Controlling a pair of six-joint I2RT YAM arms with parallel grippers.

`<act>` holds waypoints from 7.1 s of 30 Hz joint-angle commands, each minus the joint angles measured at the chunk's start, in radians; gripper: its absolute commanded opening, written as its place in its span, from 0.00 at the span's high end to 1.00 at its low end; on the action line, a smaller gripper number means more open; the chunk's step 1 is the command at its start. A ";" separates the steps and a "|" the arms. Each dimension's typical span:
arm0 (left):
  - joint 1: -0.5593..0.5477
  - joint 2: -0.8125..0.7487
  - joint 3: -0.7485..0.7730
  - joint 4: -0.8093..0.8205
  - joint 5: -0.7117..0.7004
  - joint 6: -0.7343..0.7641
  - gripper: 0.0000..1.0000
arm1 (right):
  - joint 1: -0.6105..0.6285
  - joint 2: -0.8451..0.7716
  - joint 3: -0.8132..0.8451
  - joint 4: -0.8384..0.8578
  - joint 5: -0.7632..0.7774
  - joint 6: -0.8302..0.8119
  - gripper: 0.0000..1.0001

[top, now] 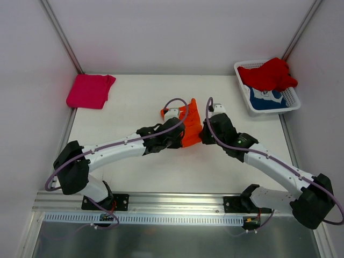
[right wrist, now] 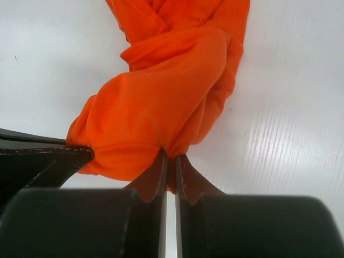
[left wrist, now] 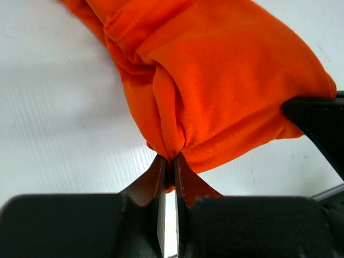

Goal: Fold and stack the t-shirts
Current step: Fold the tshirt, then neatly place the folded tshirt to the corner

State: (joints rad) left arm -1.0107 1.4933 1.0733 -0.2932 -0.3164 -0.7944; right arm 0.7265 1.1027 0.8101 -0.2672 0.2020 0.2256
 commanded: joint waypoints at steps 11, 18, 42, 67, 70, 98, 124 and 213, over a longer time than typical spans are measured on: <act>0.158 0.034 0.154 -0.063 0.007 0.170 1.00 | -0.048 0.229 0.239 0.051 0.060 -0.106 1.00; 0.208 0.113 0.261 -0.066 0.033 0.242 1.00 | -0.122 0.315 0.317 0.069 0.039 -0.143 1.00; 0.406 0.415 0.507 -0.069 0.154 0.325 1.00 | -0.260 0.707 0.636 0.088 -0.076 -0.203 1.00; 0.518 0.614 0.648 -0.069 0.204 0.353 0.51 | -0.317 1.013 0.899 0.031 -0.138 -0.193 0.69; 0.518 0.616 0.646 -0.070 0.195 0.356 0.14 | -0.320 1.011 0.890 0.029 -0.138 -0.193 0.53; 0.406 0.278 0.395 -0.070 0.131 0.296 0.01 | -0.259 0.684 0.672 0.008 -0.115 -0.207 0.40; 0.431 0.548 0.597 -0.070 0.165 0.299 0.01 | -0.254 0.898 0.850 -0.061 -0.184 -0.216 0.39; 0.574 0.550 0.522 0.022 0.332 0.380 1.00 | -0.404 0.572 0.503 0.054 -0.225 -0.177 0.37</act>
State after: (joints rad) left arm -0.4500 2.1311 1.5509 -0.1814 0.0860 -0.5194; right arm 0.3298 1.7306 1.3247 -0.2485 0.0113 0.0330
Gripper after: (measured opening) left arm 0.085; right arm 0.634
